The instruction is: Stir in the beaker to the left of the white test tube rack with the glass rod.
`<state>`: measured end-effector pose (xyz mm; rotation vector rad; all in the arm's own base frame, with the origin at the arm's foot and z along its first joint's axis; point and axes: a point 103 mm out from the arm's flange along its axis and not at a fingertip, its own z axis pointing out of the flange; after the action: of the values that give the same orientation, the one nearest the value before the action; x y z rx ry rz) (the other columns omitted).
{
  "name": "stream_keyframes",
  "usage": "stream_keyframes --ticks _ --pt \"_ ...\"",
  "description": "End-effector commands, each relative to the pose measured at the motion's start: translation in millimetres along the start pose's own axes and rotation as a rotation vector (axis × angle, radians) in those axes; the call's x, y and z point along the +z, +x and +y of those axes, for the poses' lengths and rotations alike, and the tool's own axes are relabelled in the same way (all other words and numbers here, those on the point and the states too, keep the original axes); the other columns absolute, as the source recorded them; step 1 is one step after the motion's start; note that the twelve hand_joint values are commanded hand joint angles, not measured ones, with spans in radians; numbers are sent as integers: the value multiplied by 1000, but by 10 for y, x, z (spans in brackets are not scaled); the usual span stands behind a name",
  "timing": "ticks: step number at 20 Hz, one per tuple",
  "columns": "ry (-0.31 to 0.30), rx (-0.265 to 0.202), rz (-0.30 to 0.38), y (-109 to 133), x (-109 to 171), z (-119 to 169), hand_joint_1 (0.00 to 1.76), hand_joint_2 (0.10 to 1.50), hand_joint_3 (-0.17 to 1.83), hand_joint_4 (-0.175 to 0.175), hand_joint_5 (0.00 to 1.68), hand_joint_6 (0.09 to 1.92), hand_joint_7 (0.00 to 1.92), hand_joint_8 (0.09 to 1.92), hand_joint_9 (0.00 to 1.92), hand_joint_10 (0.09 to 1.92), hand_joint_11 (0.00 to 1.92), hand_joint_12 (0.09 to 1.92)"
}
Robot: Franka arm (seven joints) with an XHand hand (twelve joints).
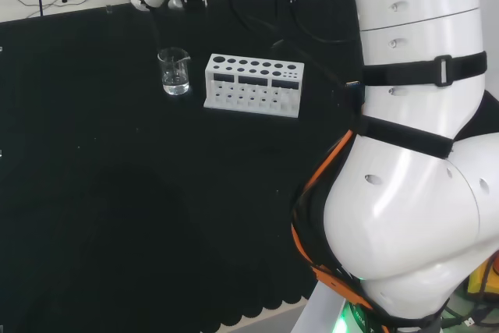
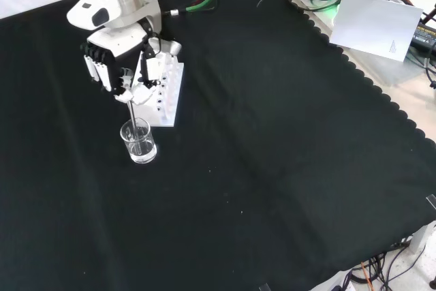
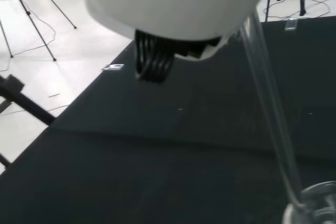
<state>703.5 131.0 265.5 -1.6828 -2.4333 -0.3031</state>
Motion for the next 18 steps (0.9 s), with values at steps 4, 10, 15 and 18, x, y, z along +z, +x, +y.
stream_keyframes --ticks 4,10,15,18 --pt "-4 68 -25 -417 -120 -208 1231 395 1049 -175 1407 635 1645 813 1899 702 1499 1097" --pt "-18 53 -26 -316 -194 -350 1231 395 1049 -175 1407 635 1644 813 1899 702 1499 1097" --pt "-20 30 -38 -154 -265 -395 1231 395 1049 -175 1407 635 1644 813 1900 701 1500 1097" --pt "-24 22 -43 -85 -299 -402 1231 395 1049 -175 1407 635 1644 813 1900 701 1500 1097"
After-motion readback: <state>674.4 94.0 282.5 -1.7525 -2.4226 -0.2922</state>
